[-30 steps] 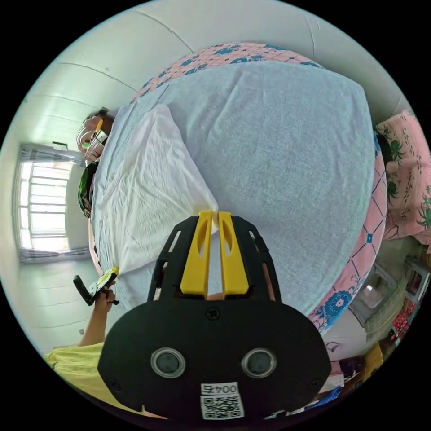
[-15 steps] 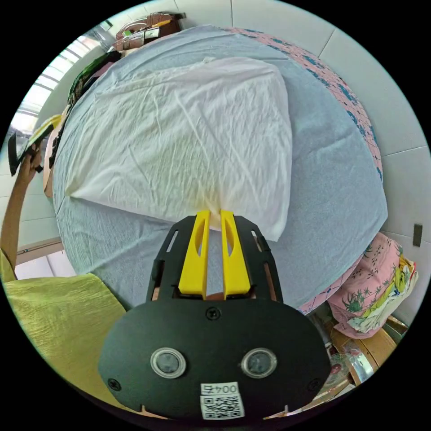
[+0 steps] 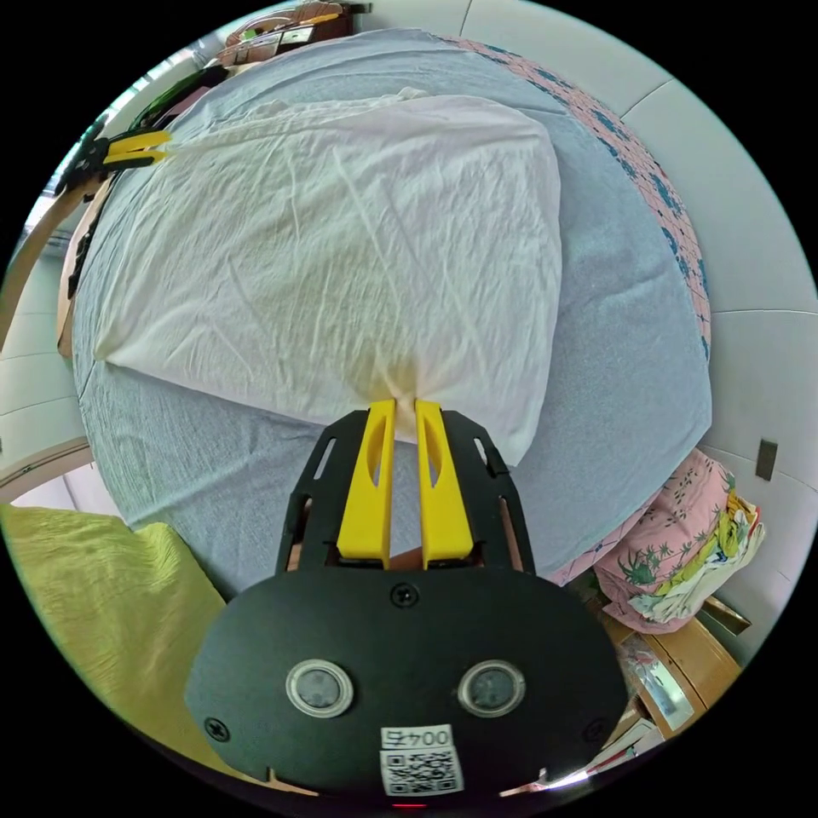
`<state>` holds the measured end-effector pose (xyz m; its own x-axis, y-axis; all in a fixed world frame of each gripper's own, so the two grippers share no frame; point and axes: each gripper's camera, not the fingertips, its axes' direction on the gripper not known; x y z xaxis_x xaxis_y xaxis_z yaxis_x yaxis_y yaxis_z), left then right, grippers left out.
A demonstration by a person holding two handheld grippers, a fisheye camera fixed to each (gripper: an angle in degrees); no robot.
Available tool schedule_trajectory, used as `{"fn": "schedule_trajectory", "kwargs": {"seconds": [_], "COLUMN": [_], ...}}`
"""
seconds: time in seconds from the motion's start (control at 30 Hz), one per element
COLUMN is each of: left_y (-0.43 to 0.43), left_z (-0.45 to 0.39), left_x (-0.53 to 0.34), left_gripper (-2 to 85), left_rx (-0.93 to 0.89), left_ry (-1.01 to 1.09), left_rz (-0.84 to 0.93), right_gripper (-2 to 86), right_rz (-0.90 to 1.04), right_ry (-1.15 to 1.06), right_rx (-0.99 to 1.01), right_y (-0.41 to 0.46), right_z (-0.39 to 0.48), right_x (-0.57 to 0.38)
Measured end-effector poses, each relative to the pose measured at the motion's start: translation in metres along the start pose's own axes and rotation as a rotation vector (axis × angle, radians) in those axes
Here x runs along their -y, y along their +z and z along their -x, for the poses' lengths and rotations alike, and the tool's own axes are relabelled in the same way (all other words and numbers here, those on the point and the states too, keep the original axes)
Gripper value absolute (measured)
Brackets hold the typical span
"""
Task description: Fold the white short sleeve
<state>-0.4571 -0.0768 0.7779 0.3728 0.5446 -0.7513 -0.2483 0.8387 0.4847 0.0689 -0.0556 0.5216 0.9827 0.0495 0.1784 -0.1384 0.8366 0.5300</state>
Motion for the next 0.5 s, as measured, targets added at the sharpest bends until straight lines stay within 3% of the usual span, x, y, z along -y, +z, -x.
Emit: {"fn": "schedule_trajectory", "kwargs": {"seconds": [0.2, 0.5], "left_y": [0.019, 0.060], "left_z": [0.024, 0.081], "left_x": [0.009, -0.011], "left_gripper": [4.8, 1.6], "left_rx": [-0.071, -0.278], "left_ry": [0.008, -0.412], "left_rz": [0.023, 0.000], "right_gripper": [3.8, 3.6], "right_rz": [0.034, 0.017], "right_ry": [-0.001, 0.035], "right_rx": [-0.009, 0.017], "right_y": [0.007, 0.006], "right_z": [0.002, -0.016], "right_x": [0.010, 0.006]}}
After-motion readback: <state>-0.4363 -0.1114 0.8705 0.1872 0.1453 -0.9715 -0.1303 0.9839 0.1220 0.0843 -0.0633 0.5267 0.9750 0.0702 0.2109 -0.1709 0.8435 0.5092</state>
